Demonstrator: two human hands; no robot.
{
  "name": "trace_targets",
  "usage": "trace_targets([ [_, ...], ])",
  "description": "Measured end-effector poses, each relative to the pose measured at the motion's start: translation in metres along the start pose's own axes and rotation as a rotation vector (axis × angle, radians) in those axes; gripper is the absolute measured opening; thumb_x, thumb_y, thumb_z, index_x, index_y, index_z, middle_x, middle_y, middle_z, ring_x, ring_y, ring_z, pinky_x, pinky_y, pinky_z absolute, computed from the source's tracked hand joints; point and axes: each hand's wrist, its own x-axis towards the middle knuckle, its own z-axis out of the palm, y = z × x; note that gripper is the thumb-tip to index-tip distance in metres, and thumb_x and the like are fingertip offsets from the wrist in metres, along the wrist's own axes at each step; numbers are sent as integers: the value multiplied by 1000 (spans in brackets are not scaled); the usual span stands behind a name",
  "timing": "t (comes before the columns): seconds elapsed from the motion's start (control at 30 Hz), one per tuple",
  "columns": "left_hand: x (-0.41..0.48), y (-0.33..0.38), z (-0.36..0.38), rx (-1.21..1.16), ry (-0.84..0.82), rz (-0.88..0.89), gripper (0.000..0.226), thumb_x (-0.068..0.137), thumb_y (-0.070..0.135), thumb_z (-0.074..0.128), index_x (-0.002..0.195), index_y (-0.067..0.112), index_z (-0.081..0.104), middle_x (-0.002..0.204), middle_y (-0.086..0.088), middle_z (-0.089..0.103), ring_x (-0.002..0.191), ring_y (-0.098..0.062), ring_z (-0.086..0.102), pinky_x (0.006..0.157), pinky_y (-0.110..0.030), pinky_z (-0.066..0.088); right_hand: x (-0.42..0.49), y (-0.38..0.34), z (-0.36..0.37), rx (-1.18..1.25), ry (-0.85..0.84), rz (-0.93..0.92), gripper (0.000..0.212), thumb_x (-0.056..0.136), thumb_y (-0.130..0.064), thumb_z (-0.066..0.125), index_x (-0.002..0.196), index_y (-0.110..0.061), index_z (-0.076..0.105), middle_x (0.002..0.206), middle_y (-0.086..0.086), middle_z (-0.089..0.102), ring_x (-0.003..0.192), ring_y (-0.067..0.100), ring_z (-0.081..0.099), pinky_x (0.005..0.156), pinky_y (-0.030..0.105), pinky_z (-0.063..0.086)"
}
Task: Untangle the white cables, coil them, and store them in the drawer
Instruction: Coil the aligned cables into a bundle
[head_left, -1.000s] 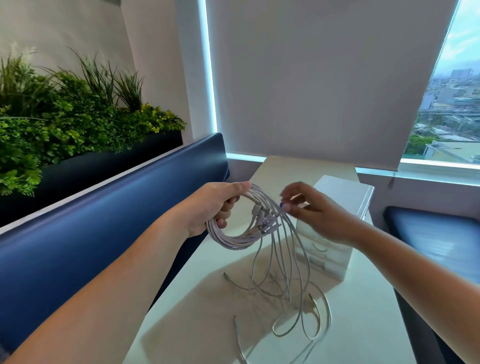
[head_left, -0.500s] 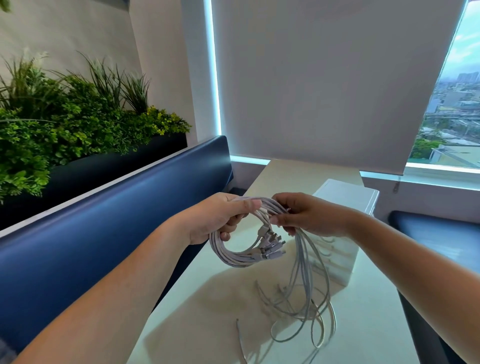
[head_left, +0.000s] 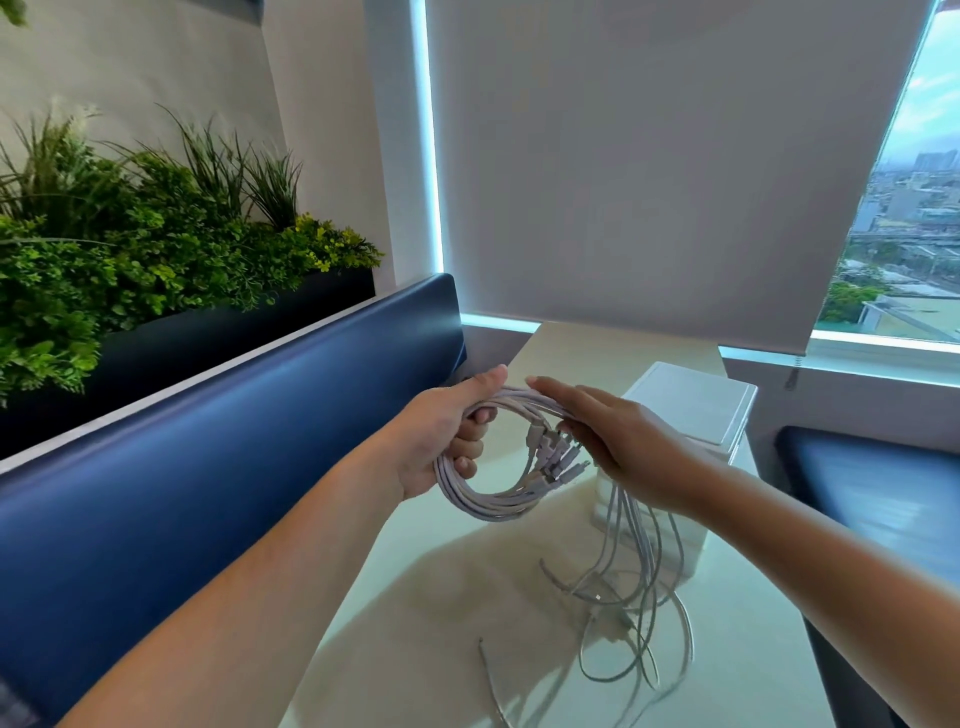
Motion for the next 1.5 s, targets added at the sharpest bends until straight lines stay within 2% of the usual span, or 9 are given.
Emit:
trace_targets([
  [0.13,1,3,-1,-60,43,18,50,84,56,62,61,16,41,51,7,23,42,-9,21,42,-20,28,-7,0,7,69,51,20,47,100,-34,23,148,-35,21,92,-14,40,70,-3,48,65,11,38],
  [0.3,0,2,2,-51,14,36,47,77,52,68,63,16,40,53,6,23,41,-8,21,40,-18,28,-12,-1,11,94,85,75,51,98,-29,26,147,-44,19,89,-6,42,65,6,44,63,29,47],
  [0.43,1,2,1,-25,28,34,48,85,54,61,64,17,38,53,6,20,43,-10,19,41,-20,29,-10,0,14,156,98,119,52,98,-27,32,143,-51,22,84,-15,44,69,8,47,64,27,44],
  [0.53,-2,3,-2,48,-24,55,44,79,55,61,69,16,44,55,6,21,46,-10,19,42,-19,29,-3,1,10,193,142,153,51,97,-28,34,135,-62,28,94,-1,61,82,18,55,76,31,45],
  [0.67,-4,2,-5,123,-62,50,37,93,44,57,73,15,44,57,5,23,47,-10,20,45,-20,30,7,3,4,222,168,206,53,93,-27,35,116,-75,36,108,14,66,97,29,59,86,31,43],
  [0.9,-2,3,-5,-31,-31,67,44,96,50,48,69,16,41,59,4,18,43,-8,20,41,-20,32,2,0,6,241,219,146,46,94,-16,44,136,-36,45,79,-5,53,69,11,48,65,14,39],
  [1.17,3,3,-3,-130,69,120,44,96,49,50,70,15,44,55,5,22,42,-9,22,41,-20,34,-8,-18,21,660,279,316,54,92,-12,39,122,-55,52,78,-16,50,57,11,47,53,23,42],
  [1.37,7,3,4,-191,164,158,43,98,46,50,68,15,45,54,6,24,42,-9,21,42,-21,32,-9,-30,30,920,251,544,23,102,-15,36,115,-27,51,63,-7,46,48,8,35,45,23,34],
  [1.5,10,2,8,-234,218,164,43,98,45,51,68,15,45,50,7,24,41,-9,20,41,-21,31,-12,-39,37,990,227,630,30,104,-20,34,87,-36,53,60,-2,33,44,7,28,42,23,29],
])
